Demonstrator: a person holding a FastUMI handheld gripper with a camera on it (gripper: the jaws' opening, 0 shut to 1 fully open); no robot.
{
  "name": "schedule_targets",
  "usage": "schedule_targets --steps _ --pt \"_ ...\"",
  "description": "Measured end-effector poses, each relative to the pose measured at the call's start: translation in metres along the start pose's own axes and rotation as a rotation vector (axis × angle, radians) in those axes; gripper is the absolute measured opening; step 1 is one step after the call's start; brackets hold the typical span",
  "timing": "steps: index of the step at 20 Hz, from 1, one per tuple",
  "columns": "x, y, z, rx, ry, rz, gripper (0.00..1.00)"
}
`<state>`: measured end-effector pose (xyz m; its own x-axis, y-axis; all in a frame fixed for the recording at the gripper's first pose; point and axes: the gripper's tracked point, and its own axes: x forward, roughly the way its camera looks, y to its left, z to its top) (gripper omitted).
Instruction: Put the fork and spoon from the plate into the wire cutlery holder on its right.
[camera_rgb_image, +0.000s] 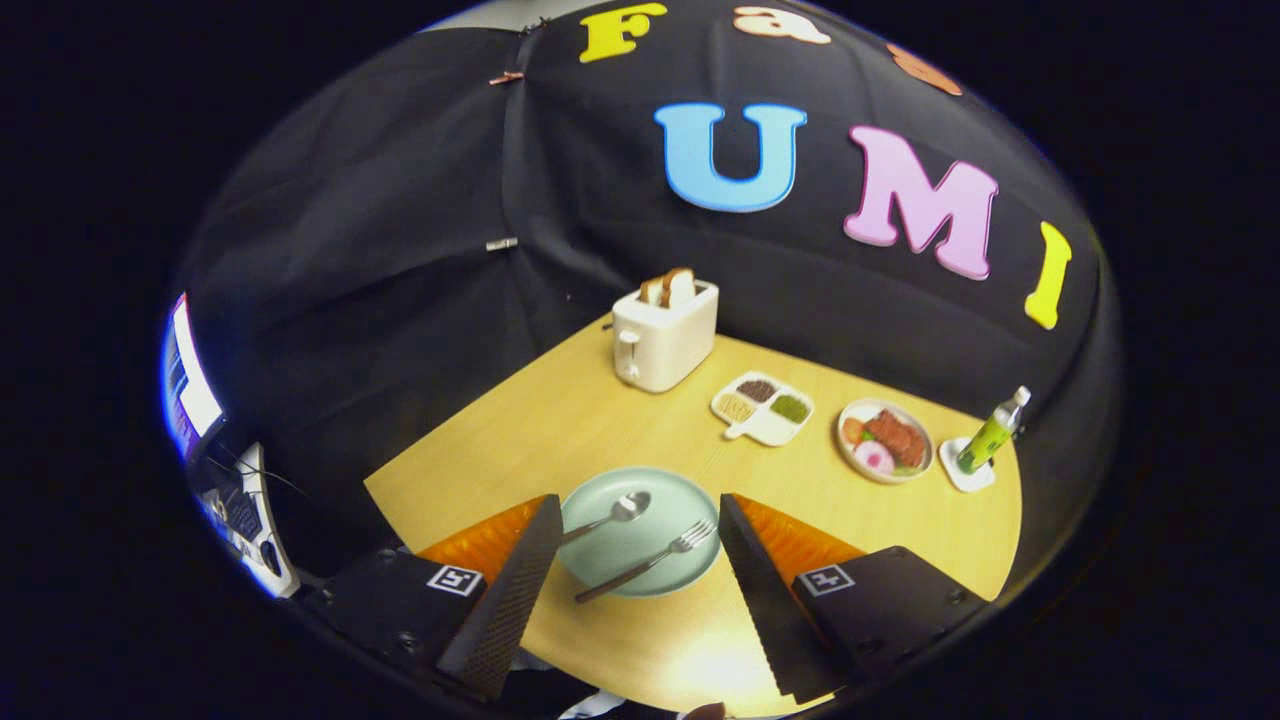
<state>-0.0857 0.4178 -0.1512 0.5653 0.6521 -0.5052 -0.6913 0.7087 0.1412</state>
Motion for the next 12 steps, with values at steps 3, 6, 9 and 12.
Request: schedule_targets --steps 3,6,9,12 --pt "0.031 0.005 -0.046 0.033 0.139 -0.015 0.98" --pt "0.066 0.011 -0.098 0.093 0.302 -0.029 0.96" --pt "0.096 0.009 -0.129 0.195 0.415 -0.076 0.79" --pt "0.123 -0.001 -0.146 0.3 0.489 -0.152 0.76"
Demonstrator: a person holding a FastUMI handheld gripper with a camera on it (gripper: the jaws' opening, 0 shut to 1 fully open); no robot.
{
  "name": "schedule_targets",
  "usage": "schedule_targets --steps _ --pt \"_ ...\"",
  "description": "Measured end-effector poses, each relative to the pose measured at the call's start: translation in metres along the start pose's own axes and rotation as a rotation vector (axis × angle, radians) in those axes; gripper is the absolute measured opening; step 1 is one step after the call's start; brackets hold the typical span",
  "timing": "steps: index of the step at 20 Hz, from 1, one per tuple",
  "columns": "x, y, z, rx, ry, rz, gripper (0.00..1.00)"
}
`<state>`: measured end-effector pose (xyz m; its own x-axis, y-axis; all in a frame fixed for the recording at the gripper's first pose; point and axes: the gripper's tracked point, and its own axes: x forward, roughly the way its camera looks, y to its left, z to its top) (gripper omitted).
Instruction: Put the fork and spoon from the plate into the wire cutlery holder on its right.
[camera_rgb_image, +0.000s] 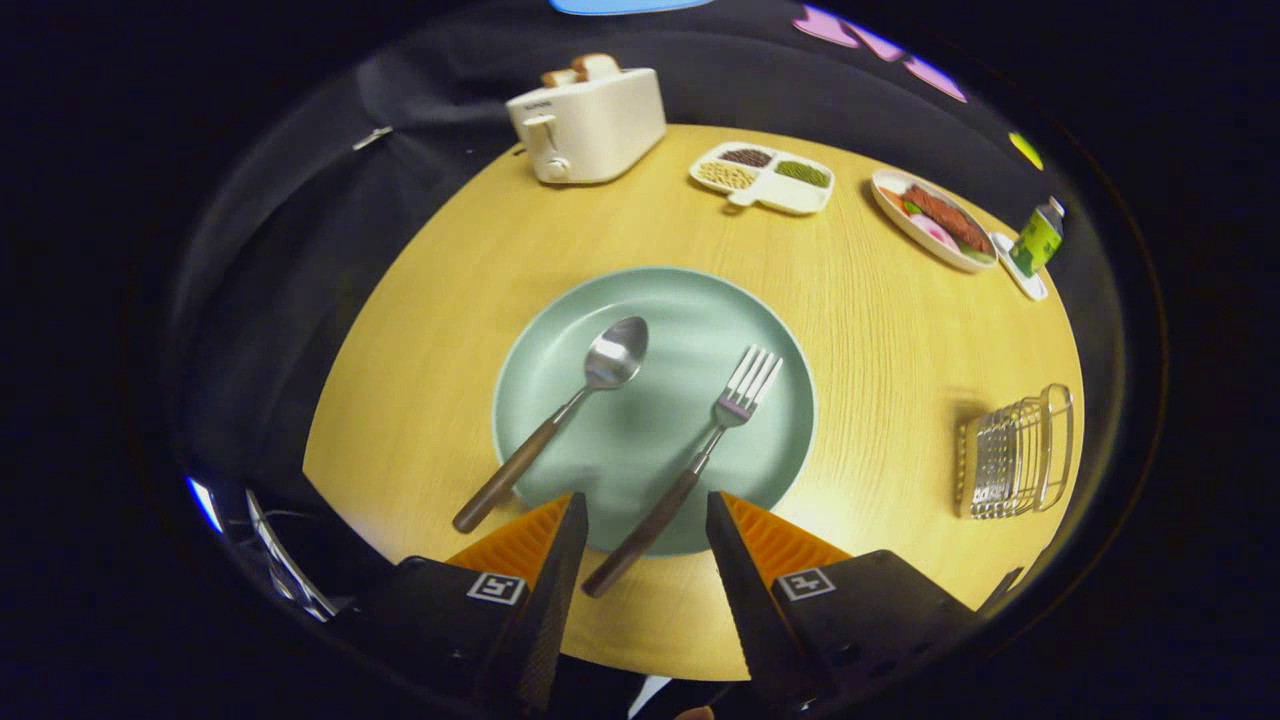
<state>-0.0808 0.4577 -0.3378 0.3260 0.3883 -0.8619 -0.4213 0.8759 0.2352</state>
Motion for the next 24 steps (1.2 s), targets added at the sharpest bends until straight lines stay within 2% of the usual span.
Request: schedule_targets --steps 3,6,7,9,10,14,16,18,21,24 --pt "0.017 -0.017 0.001 0.034 0.039 -0.086 0.76" --pt "0.032 -0.022 -0.003 0.053 0.081 -0.126 0.45" --pt "0.035 -0.026 -0.007 0.063 0.082 -0.15 0.38" --pt "0.036 -0.028 0.001 0.091 0.077 -0.133 0.14" --pt "0.032 -0.026 0.003 0.103 0.066 -0.116 0.1" --pt "0.016 -0.032 0.017 0.141 0.002 -0.056 0.07" --pt "-0.003 -0.032 0.026 0.176 -0.021 0.0 0.07" --pt "-0.033 -0.044 0.037 0.153 -0.053 0.046 0.07" --pt "-0.086 -0.09 0.043 0.045 -0.067 0.046 0.07" --pt "-0.127 -0.156 0.03 -0.019 0.009 0.011 0.07"
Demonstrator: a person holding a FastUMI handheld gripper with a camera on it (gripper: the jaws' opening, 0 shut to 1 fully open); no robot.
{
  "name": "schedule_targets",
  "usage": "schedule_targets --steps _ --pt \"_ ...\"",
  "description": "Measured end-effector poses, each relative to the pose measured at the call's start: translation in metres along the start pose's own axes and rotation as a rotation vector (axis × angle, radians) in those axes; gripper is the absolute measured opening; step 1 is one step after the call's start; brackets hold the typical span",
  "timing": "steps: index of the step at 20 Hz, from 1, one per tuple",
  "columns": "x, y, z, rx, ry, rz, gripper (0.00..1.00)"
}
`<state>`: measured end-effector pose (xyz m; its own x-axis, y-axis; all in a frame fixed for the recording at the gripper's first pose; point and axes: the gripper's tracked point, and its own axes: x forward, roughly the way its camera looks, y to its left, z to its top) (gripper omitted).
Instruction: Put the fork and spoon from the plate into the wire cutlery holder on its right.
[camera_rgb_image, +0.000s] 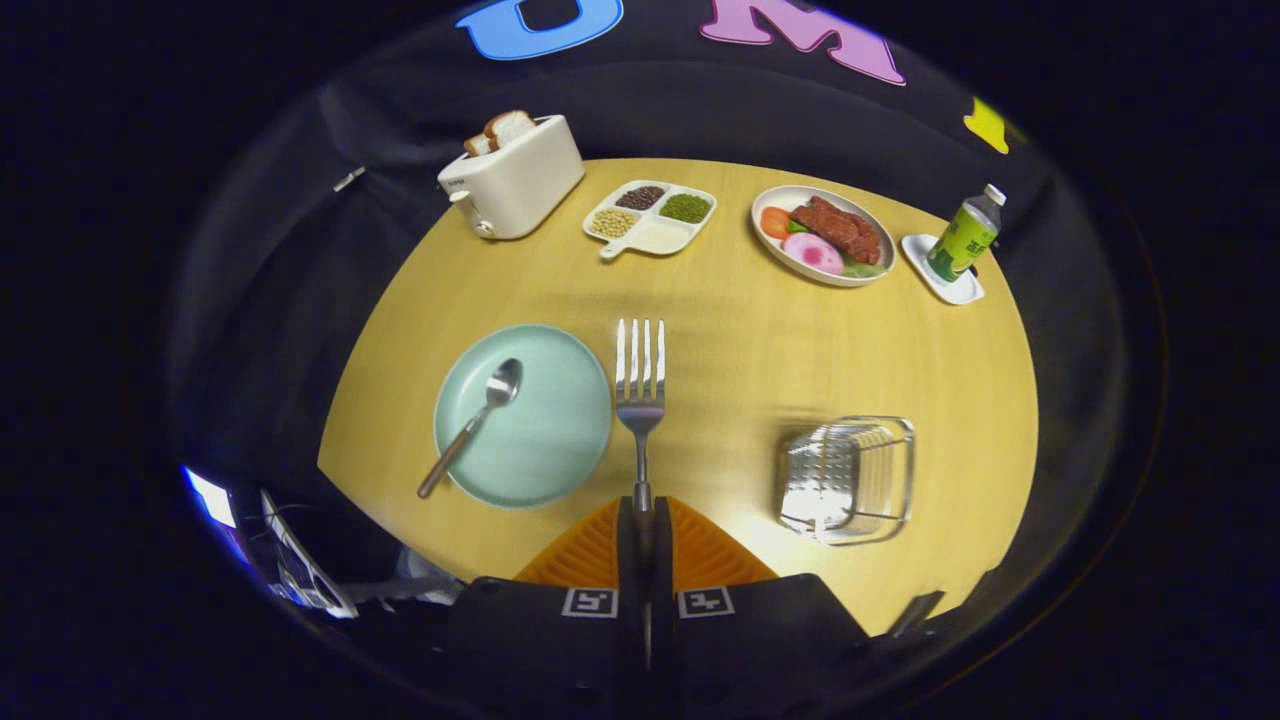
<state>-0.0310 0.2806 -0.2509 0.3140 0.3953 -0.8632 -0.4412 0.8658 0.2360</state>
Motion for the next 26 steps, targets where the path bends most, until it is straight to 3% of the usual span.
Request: schedule_targets --steps 7,15,19,26 --pt "-0.039 -0.107 -0.049 -0.11 0.296 -0.101 0.07" --pt "-0.016 -0.15 -0.064 -0.248 0.694 -0.153 0.07" --pt "0.0 -0.15 -0.063 -0.282 0.801 -0.18 0.08" --pt "0.015 -0.156 -0.059 -0.314 0.82 -0.232 0.12"
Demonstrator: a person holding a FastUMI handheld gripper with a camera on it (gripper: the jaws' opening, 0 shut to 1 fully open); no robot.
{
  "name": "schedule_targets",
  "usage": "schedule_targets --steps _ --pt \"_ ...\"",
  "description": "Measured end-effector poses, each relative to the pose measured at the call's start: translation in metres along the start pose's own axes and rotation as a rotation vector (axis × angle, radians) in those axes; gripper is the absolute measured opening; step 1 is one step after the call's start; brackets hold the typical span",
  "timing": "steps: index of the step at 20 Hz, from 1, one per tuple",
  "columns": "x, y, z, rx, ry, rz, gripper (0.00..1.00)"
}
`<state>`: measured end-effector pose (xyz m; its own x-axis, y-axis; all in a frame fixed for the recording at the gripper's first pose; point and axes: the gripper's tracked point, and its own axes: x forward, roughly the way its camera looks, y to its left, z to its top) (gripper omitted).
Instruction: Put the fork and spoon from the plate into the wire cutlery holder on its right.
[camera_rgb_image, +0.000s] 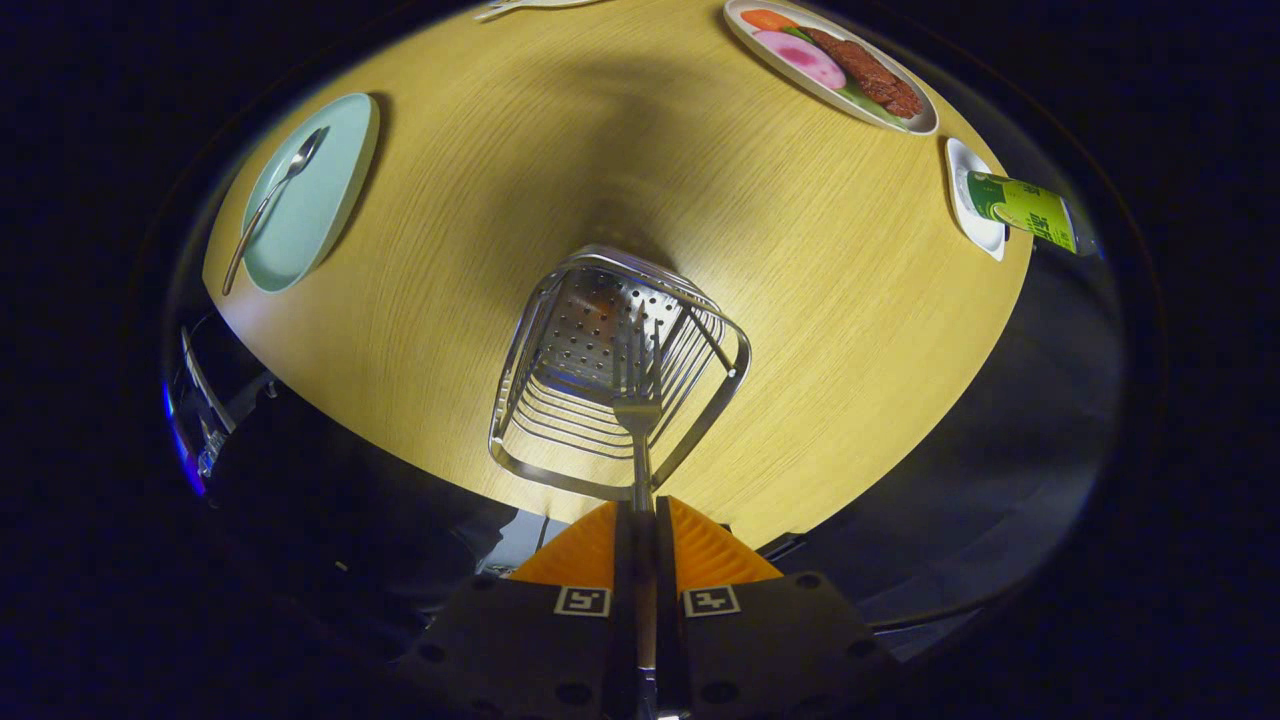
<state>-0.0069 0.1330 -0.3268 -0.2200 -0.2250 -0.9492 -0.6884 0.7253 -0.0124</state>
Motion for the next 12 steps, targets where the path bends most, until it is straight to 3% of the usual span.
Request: schedule_targets --steps 3,5,8,12 --pt "0.0 -0.004 0.0 0.03 -0.026 -0.004 0.16" --pt "-0.003 -0.006 0.0 0.059 -0.064 0.013 0.29" --pt "-0.011 -0.011 0.002 0.124 -0.161 0.041 0.58" --pt "-0.037 -0.024 0.003 0.225 -0.356 0.038 0.74"
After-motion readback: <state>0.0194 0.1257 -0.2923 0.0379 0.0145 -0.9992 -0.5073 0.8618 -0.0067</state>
